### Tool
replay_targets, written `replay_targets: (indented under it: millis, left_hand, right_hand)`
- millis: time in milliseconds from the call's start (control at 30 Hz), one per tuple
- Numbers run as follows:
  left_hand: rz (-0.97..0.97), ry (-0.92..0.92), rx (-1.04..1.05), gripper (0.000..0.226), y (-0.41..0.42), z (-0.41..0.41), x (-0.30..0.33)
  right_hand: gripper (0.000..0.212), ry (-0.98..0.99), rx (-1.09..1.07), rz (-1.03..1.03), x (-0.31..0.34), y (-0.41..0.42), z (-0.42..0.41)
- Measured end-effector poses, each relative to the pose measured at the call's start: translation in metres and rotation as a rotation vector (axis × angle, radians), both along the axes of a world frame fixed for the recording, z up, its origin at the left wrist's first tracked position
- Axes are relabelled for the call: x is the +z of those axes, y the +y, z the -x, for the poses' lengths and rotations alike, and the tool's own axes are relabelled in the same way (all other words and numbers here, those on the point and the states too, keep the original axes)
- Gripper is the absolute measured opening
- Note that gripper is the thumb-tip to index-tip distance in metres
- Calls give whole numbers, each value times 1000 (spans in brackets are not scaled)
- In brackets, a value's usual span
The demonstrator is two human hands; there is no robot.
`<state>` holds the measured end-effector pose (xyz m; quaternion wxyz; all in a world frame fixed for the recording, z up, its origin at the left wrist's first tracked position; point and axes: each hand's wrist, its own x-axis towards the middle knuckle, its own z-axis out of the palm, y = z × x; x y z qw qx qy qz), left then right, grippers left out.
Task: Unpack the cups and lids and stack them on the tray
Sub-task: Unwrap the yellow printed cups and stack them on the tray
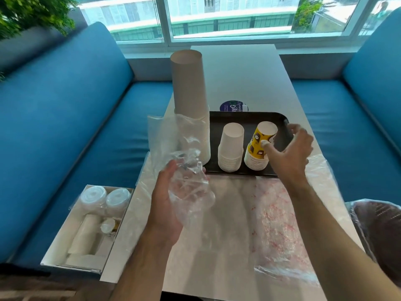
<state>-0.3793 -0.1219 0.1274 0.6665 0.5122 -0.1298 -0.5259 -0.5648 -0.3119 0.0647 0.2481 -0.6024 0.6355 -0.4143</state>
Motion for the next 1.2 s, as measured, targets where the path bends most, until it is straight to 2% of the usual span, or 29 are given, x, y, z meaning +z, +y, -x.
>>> replay_targets:
  millis: [67,133,200,267,367,467,567,600,633,700,733,767,900,1000,1133,1200]
  left_hand:
    - [49,31,27,52,-1,2,1]
    - [80,23,76,53,-4,4,2]
    - [89,9,144,56,-7,8,2]
    - [123,-5,199,61,-10,12,1]
    - [169,-82,222,68,-12,15,-4]
    - [202,-123,227,72,-12,20,-6]
    - [259,-121,174,36,-10,23,-6]
    - [268,-123,156,31,-8,22,-5]
    - [250,-129,156,38,-6,19,-5]
    - [204,-131,224,100,-2,10,-9]
    - [219,-145,253,117,0,6,-10]
    - [238,-175,275,122,1,1,-11]
    - [311,-266,208,101,8,-21,-12]
    - [279,-329,93,81,14,-31,-10]
    - [160,-481,-103,49,20,-36,-6]
    - [105,-536,-170,43,21,-36,-4]
  right_hand:
    - [46,-145,69,12,15,26,-4]
    - [27,-362,292,-228,34,57,-11]
    - [37,-568,543,-579,49,88,-20]
    - [53,-689,677,-795,57,111,-30]
    - [64,-876,755,-858,56,134,-43]
    - [61,-1052,755,-720,61,147,-49]
    - [65,-986,673,-548,58,145,-48]
    - [66,-935,669,-502,57,142,-45]
    - [67,-893,683,-461,55,138,-42]
    - [68,-806,717,-395,55,131,-32]
    - [68,-752,730,-366,56,126,-25]
    - [66,-704,739,-339,57,122,-19]
    - [46,-557,762,-257,59,104,3]
    - [38,-475,780,-213,56,96,15]
    - [50,-424,846,-253,55,90,25]
    - [64,-383,883,-274,56,89,30]
